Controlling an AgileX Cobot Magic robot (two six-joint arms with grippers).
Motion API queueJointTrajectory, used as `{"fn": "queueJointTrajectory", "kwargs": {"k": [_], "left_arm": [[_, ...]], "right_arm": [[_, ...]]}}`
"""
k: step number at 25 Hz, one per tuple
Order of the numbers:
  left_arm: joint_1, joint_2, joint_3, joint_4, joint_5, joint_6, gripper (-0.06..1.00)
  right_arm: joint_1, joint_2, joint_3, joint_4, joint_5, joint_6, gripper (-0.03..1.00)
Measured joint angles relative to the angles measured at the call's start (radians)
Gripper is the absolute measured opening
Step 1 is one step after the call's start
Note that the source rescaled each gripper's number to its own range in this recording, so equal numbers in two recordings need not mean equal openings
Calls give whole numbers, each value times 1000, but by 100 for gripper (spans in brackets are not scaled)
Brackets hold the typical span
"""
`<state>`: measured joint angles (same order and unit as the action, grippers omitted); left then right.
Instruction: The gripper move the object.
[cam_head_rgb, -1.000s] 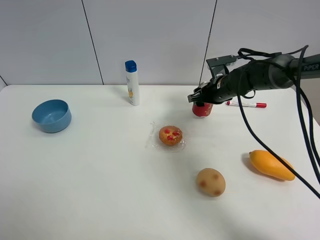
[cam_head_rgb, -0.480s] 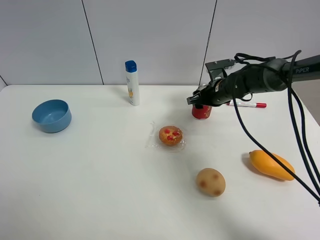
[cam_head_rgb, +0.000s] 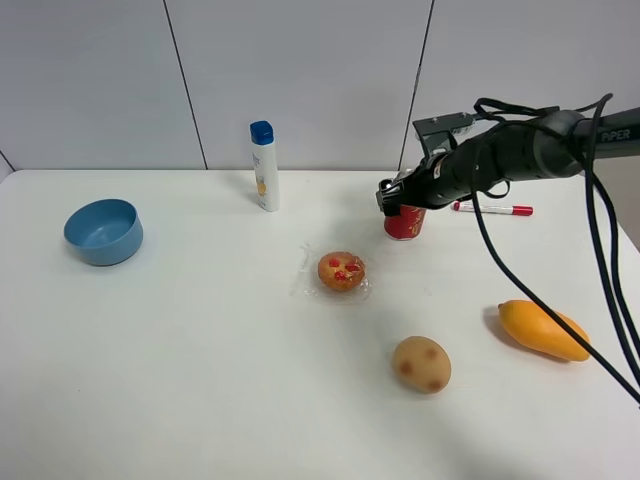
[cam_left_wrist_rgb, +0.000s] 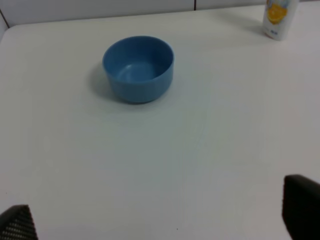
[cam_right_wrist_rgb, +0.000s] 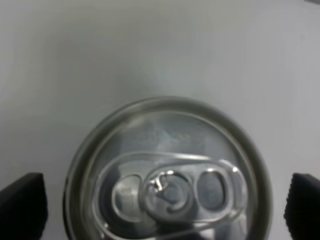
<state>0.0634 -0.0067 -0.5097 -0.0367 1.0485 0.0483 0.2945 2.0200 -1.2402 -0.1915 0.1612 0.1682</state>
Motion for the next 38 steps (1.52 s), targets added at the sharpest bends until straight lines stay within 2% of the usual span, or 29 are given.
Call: {"fn": "queueJointTrajectory", "kwargs": {"k": [3,7,13,19,26,32,35,38], "left_arm": [[0,0,0,0,0,0,100],[0,0,0,0,0,0,100],[0,0,0,0,0,0,100],[0,0,0,0,0,0,100],[0,0,0,0,0,1,100],[0,0,0,0,0,1,100],[0,0,0,0,0,0,100],[0,0,0,0,0,0,100]], "right_arm": [[0,-3,0,0,1,-5,97],[0,-33,0,-2,68,-58,99],[0,-206,0,4,294,-131,99],[0,-421,0,77,497,-209,100],[0,-591,0,137,734,-219,100],[0,-681,0,146,955,-233,100],[-10,-727,0,147,988,-259,100],[-85,-776,0,155,989,-292,100]]}}
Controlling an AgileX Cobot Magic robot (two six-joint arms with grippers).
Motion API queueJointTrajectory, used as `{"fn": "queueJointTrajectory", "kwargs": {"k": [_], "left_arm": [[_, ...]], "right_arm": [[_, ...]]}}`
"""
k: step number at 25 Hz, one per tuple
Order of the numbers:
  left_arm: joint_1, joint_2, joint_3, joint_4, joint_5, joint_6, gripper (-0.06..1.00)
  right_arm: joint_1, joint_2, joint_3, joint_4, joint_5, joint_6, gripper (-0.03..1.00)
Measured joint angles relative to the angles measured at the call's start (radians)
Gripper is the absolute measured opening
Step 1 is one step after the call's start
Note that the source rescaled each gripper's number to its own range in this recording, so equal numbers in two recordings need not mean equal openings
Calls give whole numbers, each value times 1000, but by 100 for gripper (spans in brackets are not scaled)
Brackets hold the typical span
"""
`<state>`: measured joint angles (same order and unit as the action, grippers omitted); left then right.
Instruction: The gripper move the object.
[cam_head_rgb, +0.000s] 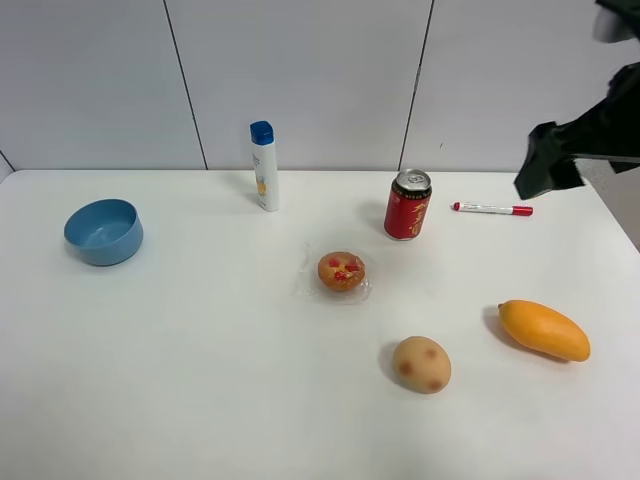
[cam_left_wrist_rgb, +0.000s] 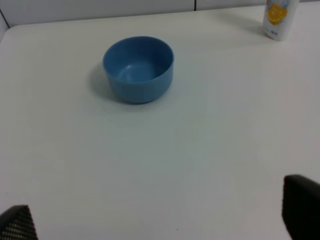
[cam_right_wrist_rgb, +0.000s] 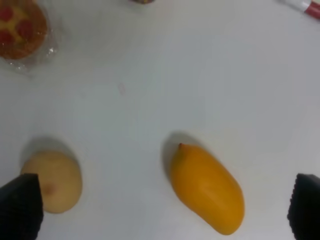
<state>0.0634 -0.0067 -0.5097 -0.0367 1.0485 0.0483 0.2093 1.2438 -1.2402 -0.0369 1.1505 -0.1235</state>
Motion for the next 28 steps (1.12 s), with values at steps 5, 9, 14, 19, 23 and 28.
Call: {"fn": "queueJointTrajectory", "kwargs": {"k": [5,9,14,19,23,28], "left_arm": [[0,0,0,0,0,0,100],[0,0,0,0,0,0,100],[0,0,0,0,0,0,100],[0,0,0,0,0,0,100],[0,0,0,0,0,0,100],[0,0,0,0,0,0,100]], "right_arm": [[-210,-70,0,-1,43,-25,100],[-303,-145,0,-4,58,-43,100],[-311,-282,0,16,58,-38,100],[-313,-432,0,18,59,-14,100],[-313,-535,16,43,59,2,100],[-313,-685,178,72,59,5,100]]}}
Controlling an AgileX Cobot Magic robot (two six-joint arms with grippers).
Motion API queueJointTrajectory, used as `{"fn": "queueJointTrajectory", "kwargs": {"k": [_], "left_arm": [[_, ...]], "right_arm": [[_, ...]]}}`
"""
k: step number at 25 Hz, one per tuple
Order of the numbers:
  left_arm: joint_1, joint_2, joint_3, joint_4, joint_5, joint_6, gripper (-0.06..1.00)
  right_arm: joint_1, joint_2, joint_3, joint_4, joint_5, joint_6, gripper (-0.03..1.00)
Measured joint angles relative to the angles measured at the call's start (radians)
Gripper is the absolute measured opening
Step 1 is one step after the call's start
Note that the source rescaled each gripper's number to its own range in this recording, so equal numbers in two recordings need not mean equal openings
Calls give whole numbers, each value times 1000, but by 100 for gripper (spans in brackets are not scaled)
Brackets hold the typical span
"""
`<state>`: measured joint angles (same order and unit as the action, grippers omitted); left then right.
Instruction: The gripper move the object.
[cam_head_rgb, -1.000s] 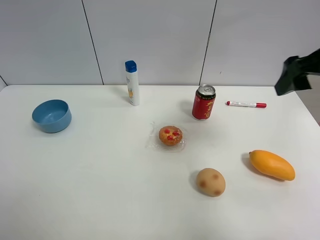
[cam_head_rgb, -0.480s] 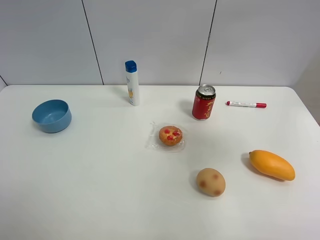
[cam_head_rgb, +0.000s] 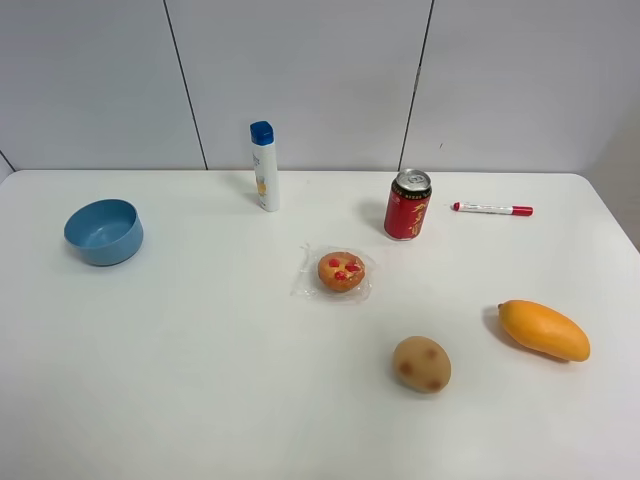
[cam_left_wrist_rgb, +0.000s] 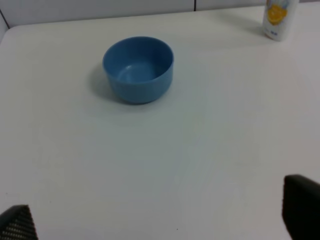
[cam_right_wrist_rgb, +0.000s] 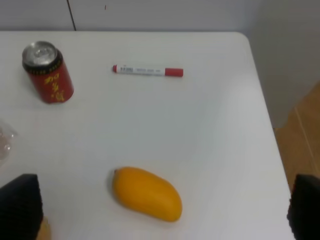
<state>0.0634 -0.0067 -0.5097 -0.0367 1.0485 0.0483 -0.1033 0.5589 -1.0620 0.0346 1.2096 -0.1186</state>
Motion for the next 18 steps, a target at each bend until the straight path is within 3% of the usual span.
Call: {"fn": "queueJointTrajectory", "kwargs": {"k": [7,18], "left_arm": [[0,0,0,0,0,0,100],[0,0,0,0,0,1,100]], "right_arm": [[0,-215,305,25,-84,0,100],[0,-543,566,30,-141,0,100]]}}
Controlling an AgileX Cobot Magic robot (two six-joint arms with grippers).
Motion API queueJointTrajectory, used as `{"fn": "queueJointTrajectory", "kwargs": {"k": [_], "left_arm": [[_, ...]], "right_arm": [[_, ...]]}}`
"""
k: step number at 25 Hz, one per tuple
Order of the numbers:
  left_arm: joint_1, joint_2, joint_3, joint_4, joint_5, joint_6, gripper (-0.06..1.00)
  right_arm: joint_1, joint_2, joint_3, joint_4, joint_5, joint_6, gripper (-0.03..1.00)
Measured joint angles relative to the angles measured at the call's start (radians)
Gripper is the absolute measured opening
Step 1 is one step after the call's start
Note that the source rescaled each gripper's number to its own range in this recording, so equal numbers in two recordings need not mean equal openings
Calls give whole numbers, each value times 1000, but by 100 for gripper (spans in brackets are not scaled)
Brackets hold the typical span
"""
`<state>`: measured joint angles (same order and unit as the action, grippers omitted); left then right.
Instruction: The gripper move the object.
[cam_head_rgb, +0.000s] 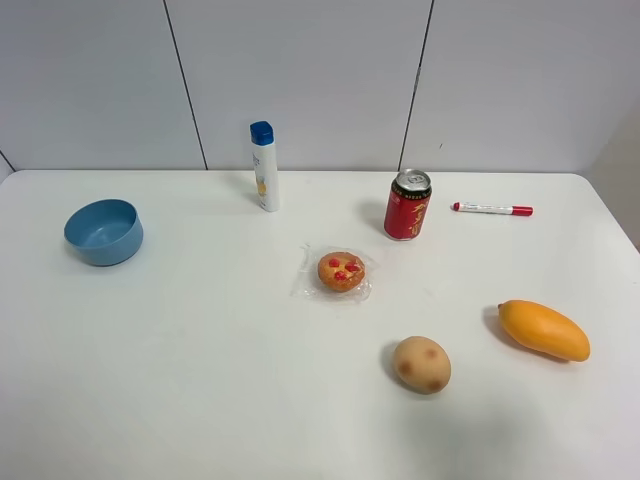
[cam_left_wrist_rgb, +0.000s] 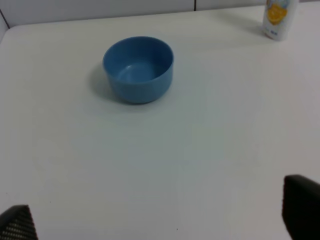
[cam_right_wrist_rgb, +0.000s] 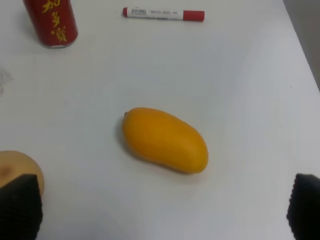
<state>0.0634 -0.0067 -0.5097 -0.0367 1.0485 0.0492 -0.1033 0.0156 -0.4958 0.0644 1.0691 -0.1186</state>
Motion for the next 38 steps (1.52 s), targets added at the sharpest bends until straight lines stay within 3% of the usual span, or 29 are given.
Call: {"fn": "queueJointTrajectory", "kwargs": {"k": [5,14,38], "left_arm": [[0,0,0,0,0,0,100],[0,0,0,0,0,-1,100],[0,0,0,0,0,-1,100]], "right_arm": [[0,-18,0,2,-1,14,100],[0,-18,8,-11,-3,151,100],[0,-18,8,-40,-3,166,100]]}}
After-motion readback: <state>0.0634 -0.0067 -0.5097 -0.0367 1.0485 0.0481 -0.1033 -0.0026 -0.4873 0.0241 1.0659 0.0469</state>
